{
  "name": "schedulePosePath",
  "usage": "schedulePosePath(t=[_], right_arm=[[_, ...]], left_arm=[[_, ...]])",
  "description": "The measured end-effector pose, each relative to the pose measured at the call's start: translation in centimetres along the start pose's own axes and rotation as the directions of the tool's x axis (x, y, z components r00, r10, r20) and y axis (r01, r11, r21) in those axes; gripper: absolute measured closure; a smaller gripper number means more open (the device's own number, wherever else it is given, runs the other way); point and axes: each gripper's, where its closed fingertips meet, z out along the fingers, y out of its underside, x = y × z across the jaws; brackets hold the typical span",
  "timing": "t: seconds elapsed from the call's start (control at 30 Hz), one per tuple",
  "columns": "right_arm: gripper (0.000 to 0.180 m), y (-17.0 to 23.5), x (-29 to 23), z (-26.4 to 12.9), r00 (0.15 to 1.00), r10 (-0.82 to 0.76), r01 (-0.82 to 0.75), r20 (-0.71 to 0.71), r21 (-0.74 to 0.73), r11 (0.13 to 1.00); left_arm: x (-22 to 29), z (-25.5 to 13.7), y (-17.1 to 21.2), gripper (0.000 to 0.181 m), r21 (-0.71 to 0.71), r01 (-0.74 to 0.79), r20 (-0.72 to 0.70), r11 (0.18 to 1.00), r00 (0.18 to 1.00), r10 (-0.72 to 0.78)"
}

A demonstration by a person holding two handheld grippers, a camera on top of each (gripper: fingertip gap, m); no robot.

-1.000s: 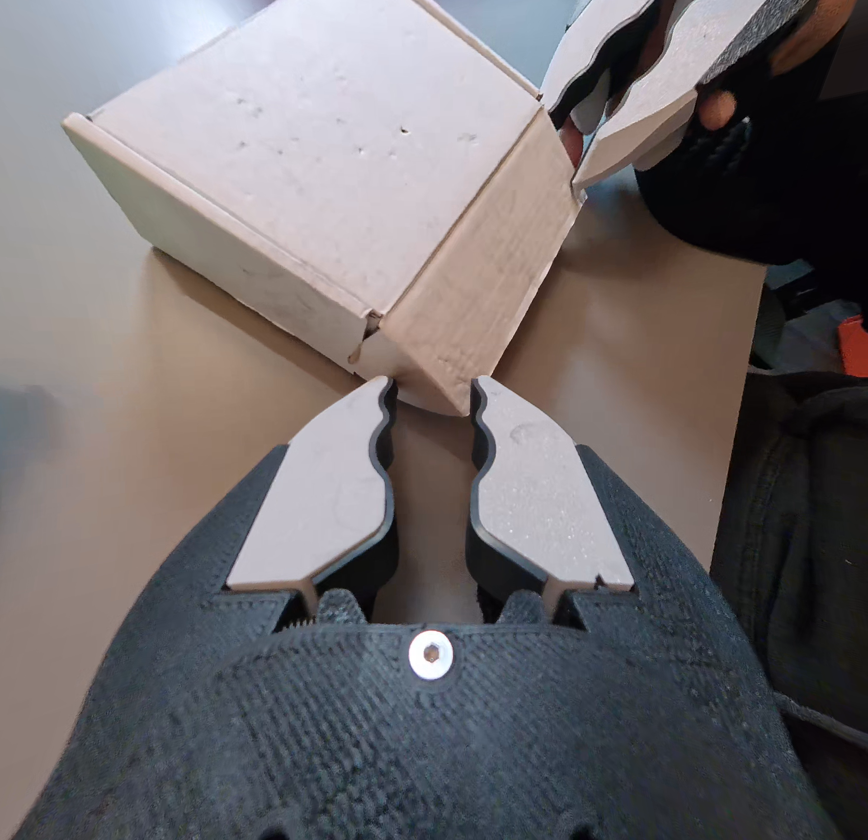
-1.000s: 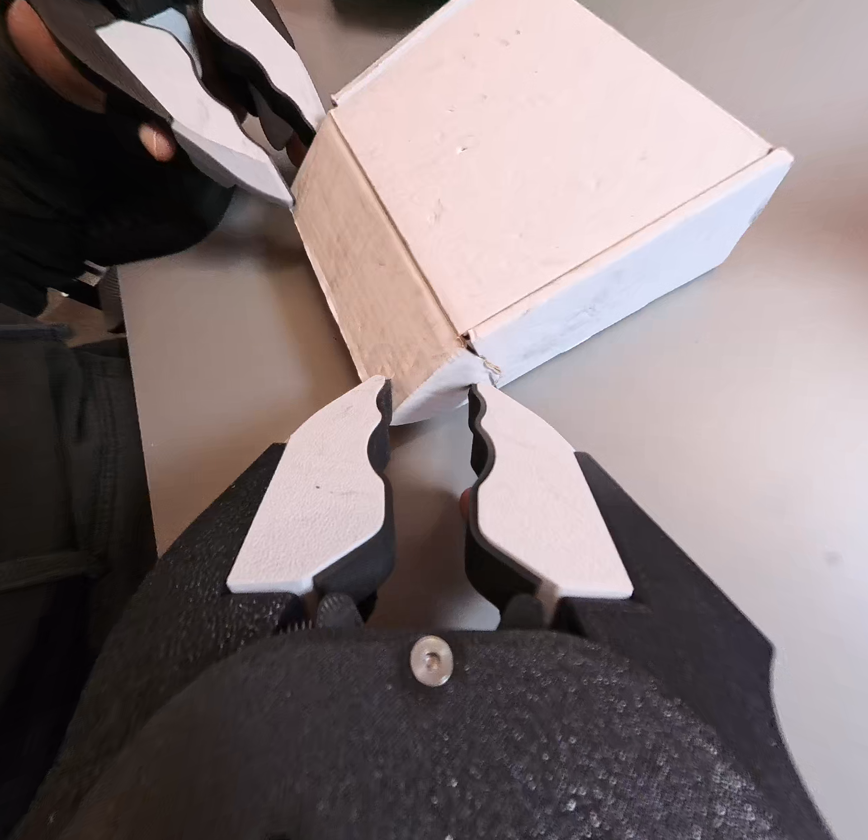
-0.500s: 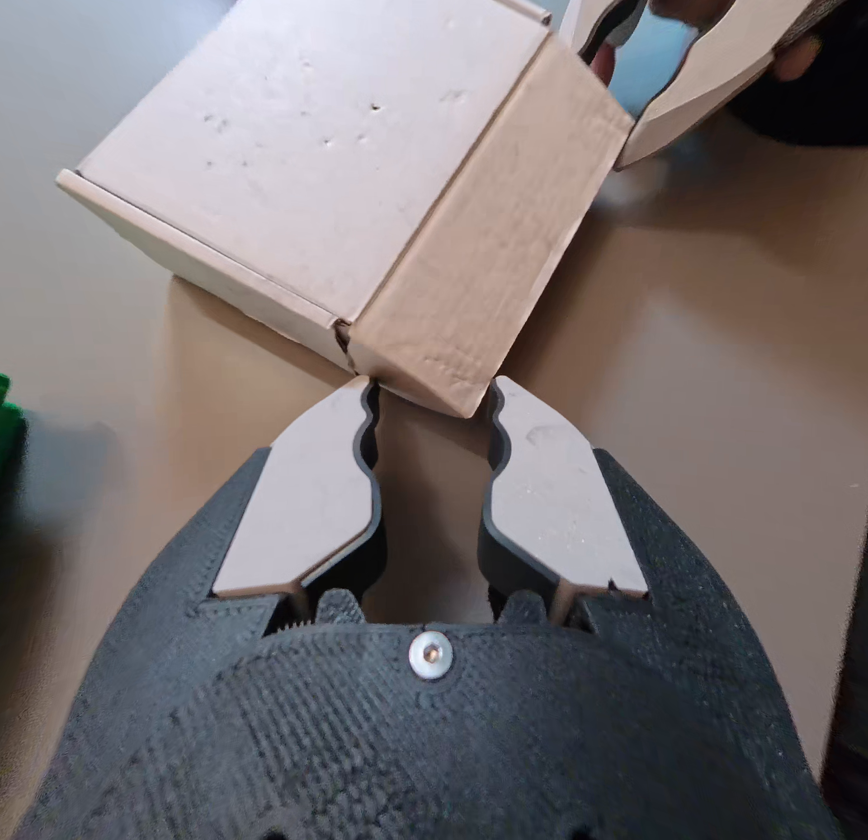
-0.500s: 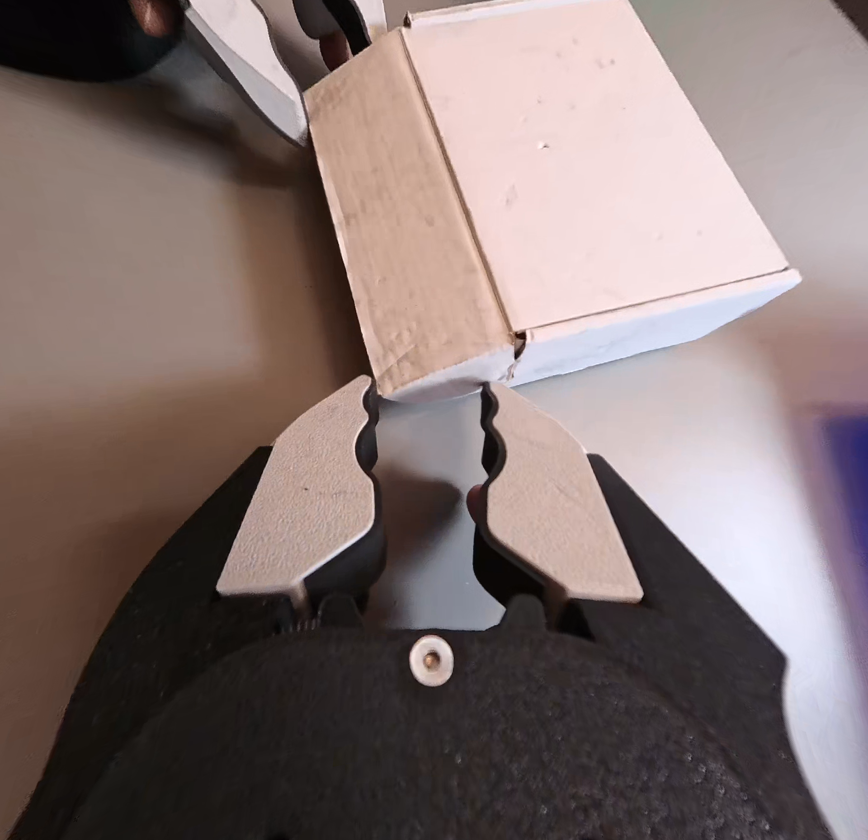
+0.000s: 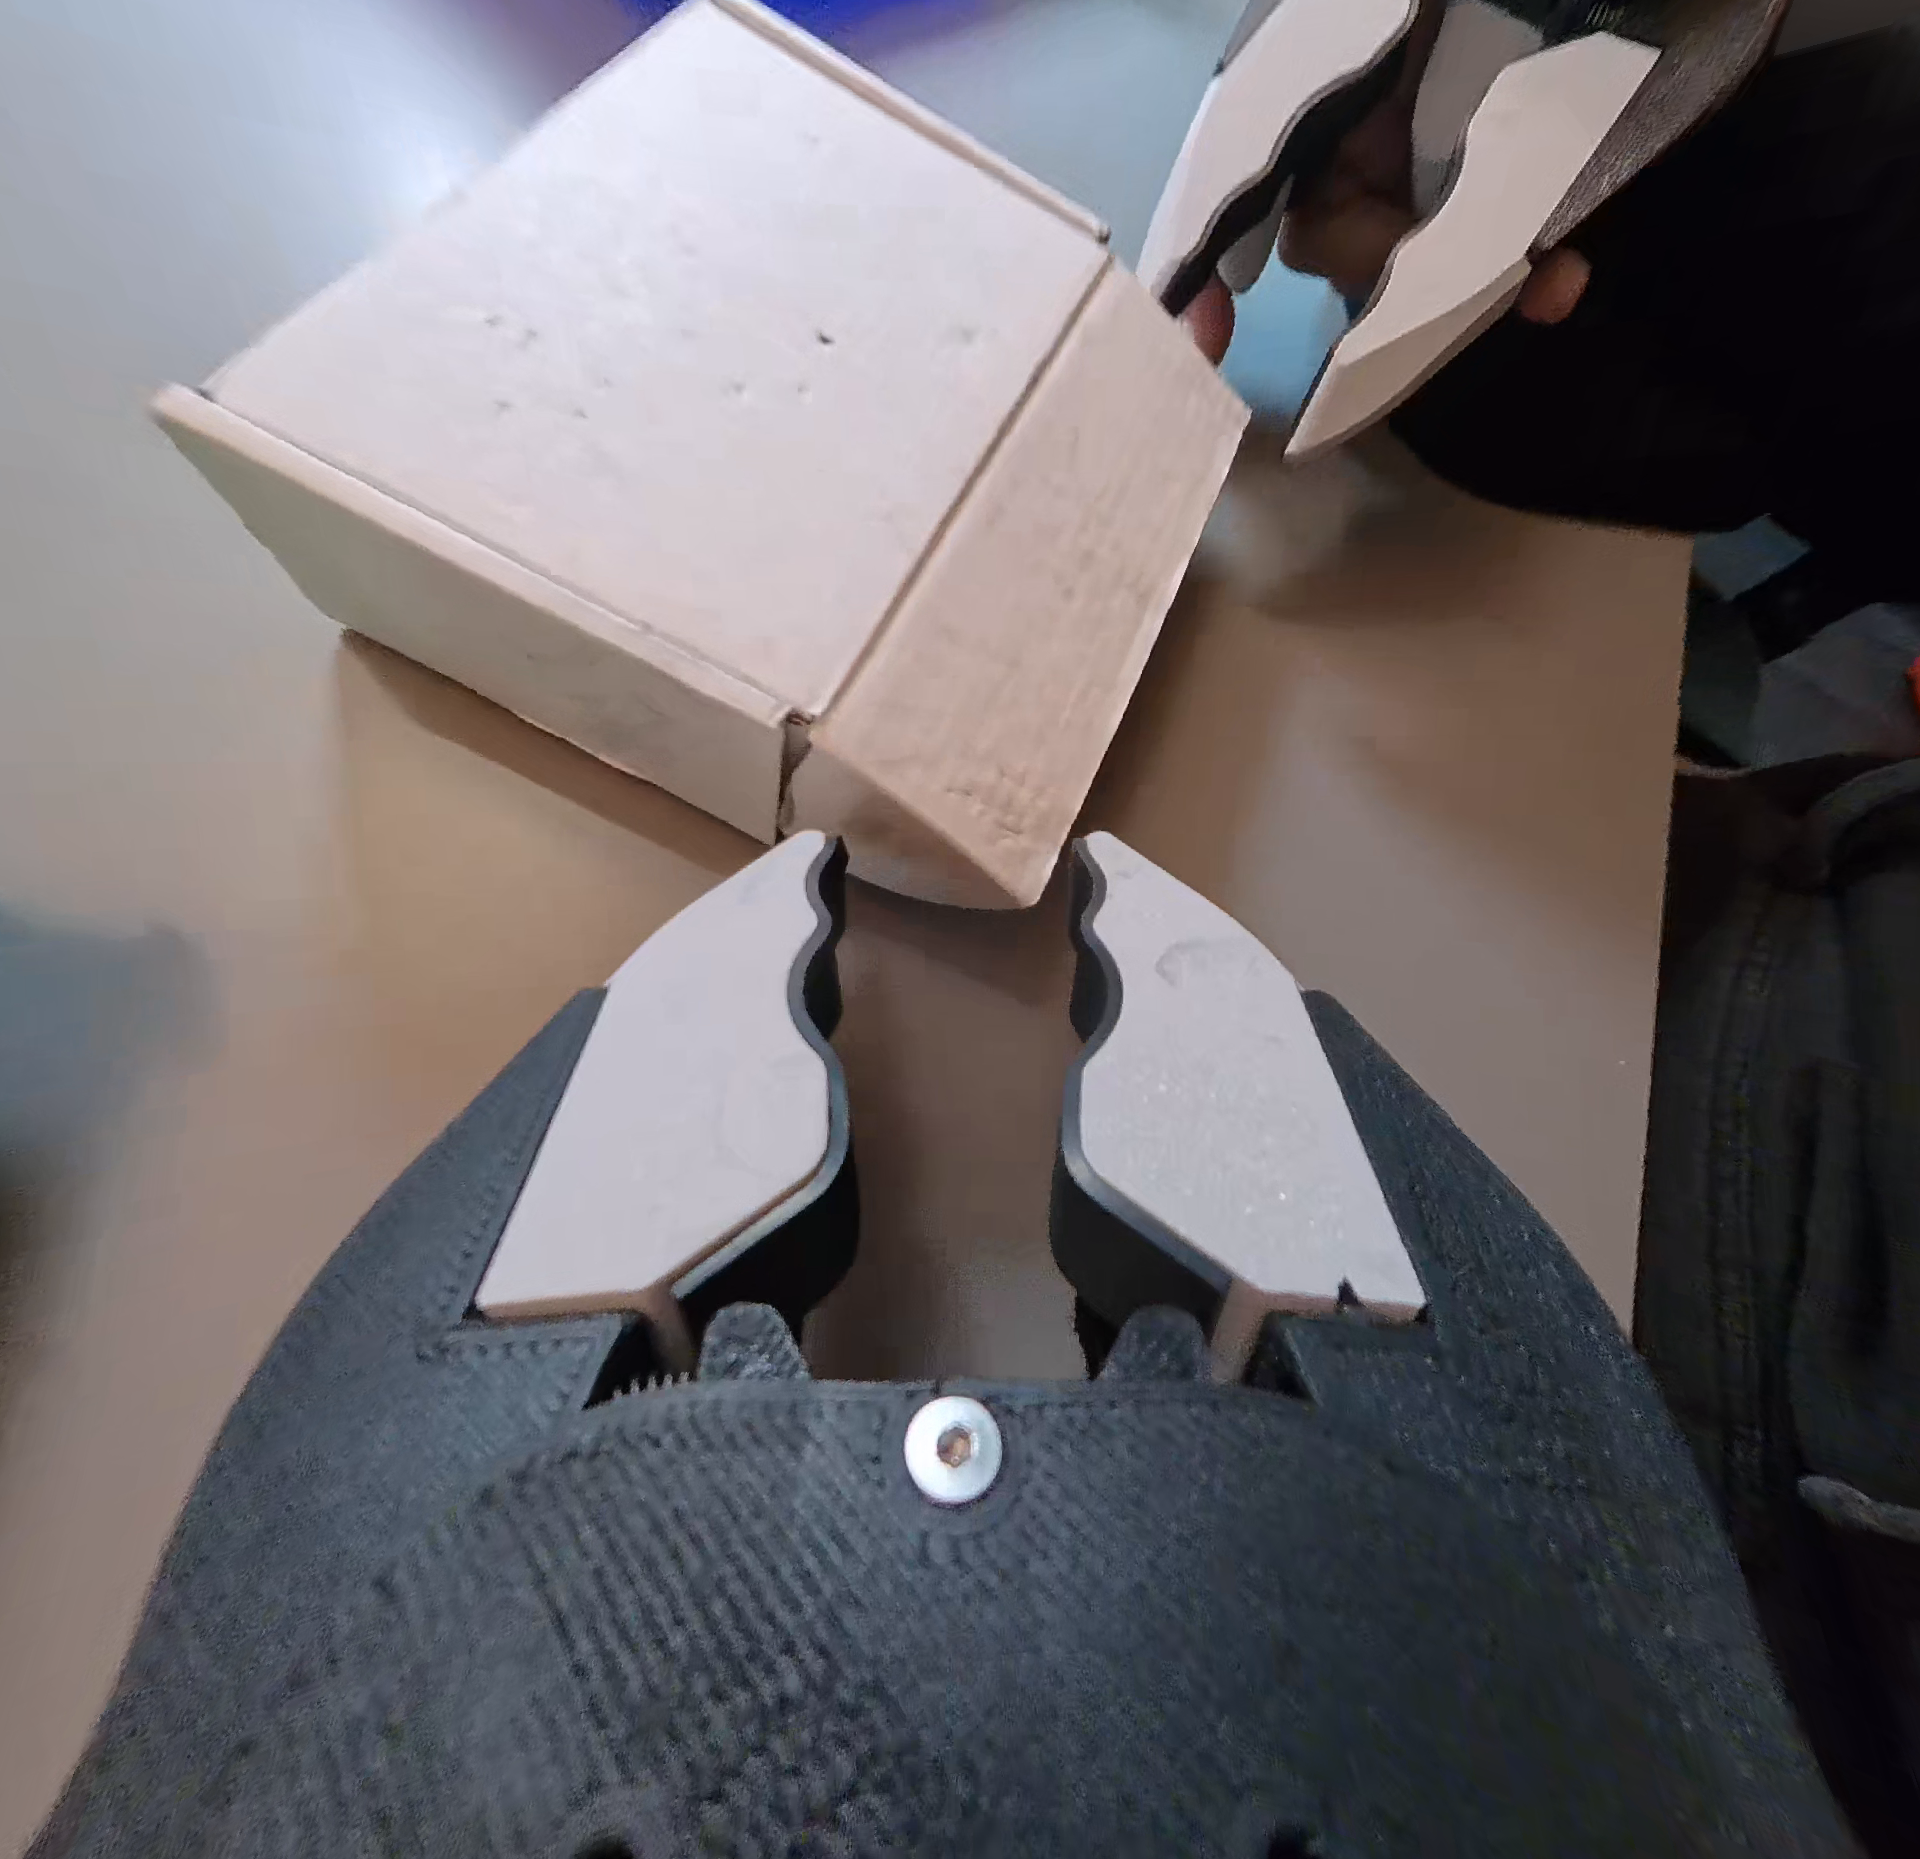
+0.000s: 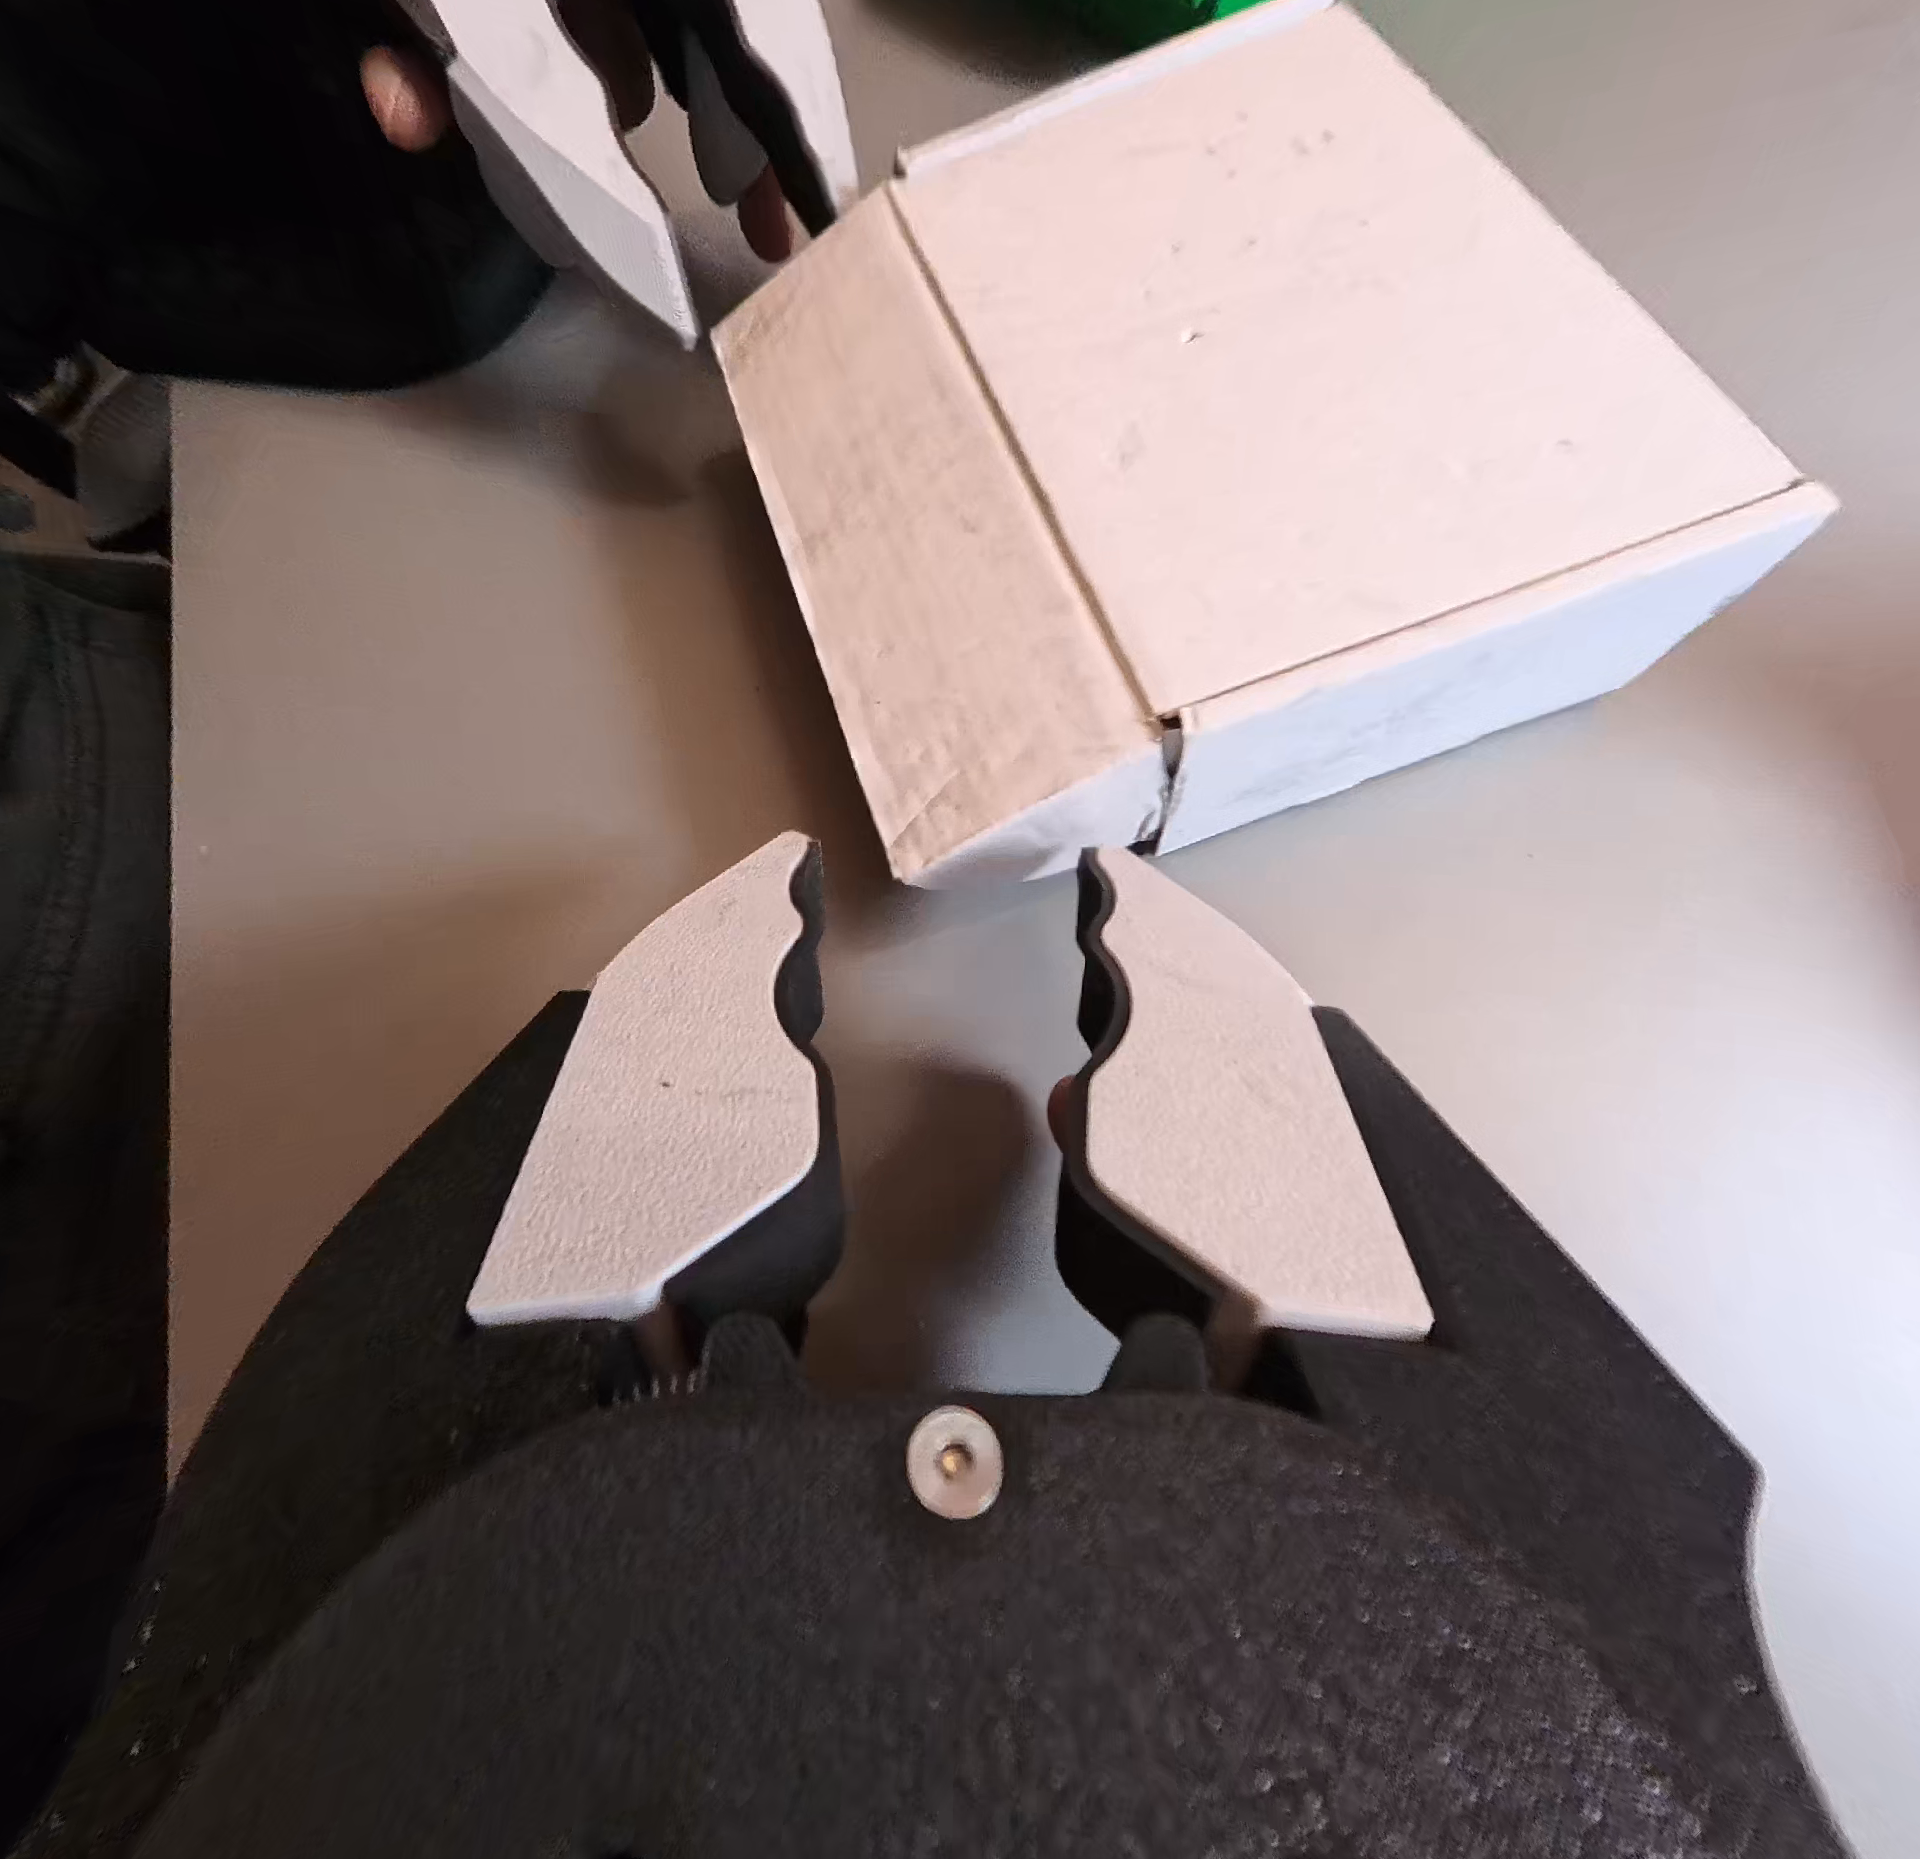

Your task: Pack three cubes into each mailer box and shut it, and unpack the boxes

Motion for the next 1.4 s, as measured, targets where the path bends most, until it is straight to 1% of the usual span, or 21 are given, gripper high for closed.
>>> schedulePosePath(t=[0.1, 0.17, 0.23, 0.3, 0.37, 0.43, 0.5, 0.57, 0.63, 0.67, 0.7, 0.73, 0.8, 0.87, 1.03, 1.2, 1.33, 1.4], right_arm=[[0.133, -0.4, 0.6, -0.6, 0.999, 0.033, -0.033, -0.007, 0.03, 0.999], [0.13, -0.2, 1.3, -0.5, 0.998, 0.04, -0.039, -0.04, 0.017, 0.999], [0.121, -0.2, 1.6, -0.2, 0.999, 0.021, -0.02, -0.05, 0.015, 1.0], [0.113, -0.4, 2.0, 0.2, 0.999, 0.001, -0.001, -0.043, 0.005, 1.0], [0.11, -0.7, 2.2, 0.4, 1.0, -0.02, 0.02, 0.007, -0.012, 1.0], [0.108, -0.5, 2.4, 0.6, 0.998, -0.028, 0.031, 0.064, -0.055, 0.998], [0.108, -0.5, 2.7, 0.8, 0.993, -0.047, 0.056, 0.107, -0.084, 0.995], [0.11, -0.5, 3.1, 1.0, 0.991, -0.066, 0.077, 0.115, -0.099, 0.992], [0.113, -0.6, 3.5, 1.1, 0.988, -0.109, 0.118, 0.105, -0.081, 0.99], [0.118, -0.6, 3.7, 1.1, 0.988, -0.124, 0.129, 0.093, -0.061, 0.99], [0.122, -0.6, 4.0, 1.2, 0.988, -0.134, 0.137, 0.076, -0.039, 0.99], [0.132, -0.5, 4.3, 1.3, 0.988, -0.144, 0.146, 0.054, -0.023, 0.989], [0.136, -0.5, 4.5, 1.4, 0.987, -0.161, 0.162, 0.026, -0.006, 0.987], [0.142, -0.4, 4.8, 1.6, 0.979, -0.203, 0.202, -0.029, -0.025, 0.979], [0.151, -0.4, 5.3, 1.8, 0.948, -0.296, 0.291, -0.117, -0.055, 0.955], [0.156, -0.3, 5.4, 1.9, 0.906, -0.38, 0.37, -0.185, -0.087, 0.925], [0.154, -0.2, 5.4, 1.8, 0.935, -0.327, 0.319, -0.14, -0.074, 0.945], [0.15, -0.4, 6.0, 1.6, 0.934, -0.321, 0.314, -0.157, -0.071, 0.947]], left_arm=[[-0.4, -0.6, -0.5, 0.143, 0.036, 0.035, -0.006, 0.999, 0.999, -0.035], [-0.9, -0.7, -0.4, 0.139, 0.034, 0.036, 0.017, 0.999, 0.999, -0.037], [-1.6, -0.5, -0.6, 0.128, 0.046, 0.016, 0.054, 0.999, 0.998, -0.018], [-2.2, -0.1, -1.0, 0.11, 0.058, -0.034, 0.065, 0.998, 0.997, 0.031], [-2.6, 0.7, -1.2, 0.093, 0.049, -0.105, 0.043, 0.993, 0.994, 0.103], [-2.9, 1.5, -1.3, 0.086, 0.026, -0.146, 0.004, 0.989, 0.989, 0.146], [-2.9, 2.0, -1.4, 0.089, 0.012, -0.155, -0.055, 0.988, 0.986, 0.155], [-3.3, 2.2, -1.7, 0.09, 0.005, -0.17, -0.06, 0.985, 0.984, 0.17], [-3.7, 2.2, -1.7, 0.091, 0.008, -0.199, -0.054, 0.98, 0.978, 0.199], [-3.8, 2.2, -1.6, 0.094, 0.015, -0.215, -0.041, 0.977, 0.976, 0.215], [-4.2, 2.2, -1.4, 0.108, 0.012, -0.239, -0.014, 0.971, 0.971, 0.239], [-4.4, 2.3, -1.2, 0.111, 0.01, -0.261, 0.009, 0.965, 0.965, 0.261], [-4.5, 2.3, -1.1, 0.116, 0.01, -0.273, 0.038, 0.962, 0.961, 0.273], [-4.8, 2.4, -1.0, 0.122, 0.0, -0.293, 0.081, 0.956, 0.953, 0.292], [-5.3, 2.5, -1.1, 0.132, -0.023, -0.347, 0.153, 0.937, 0.925, 0.347], [-5.4, 2.5, -1.0, 0.133, -0.035, -0.365, 0.185, 0.93, 0.912, 0.365], [-5.6, 2.4, -1.0, 0.132, -0.018, -0.341, 0.157, 0.94, 0.928, 0.339], [-5.7, 2.3, -0.7, 0.122, -0.029, -0.319, 0.149, 0.947, 0.936, 0.319]])
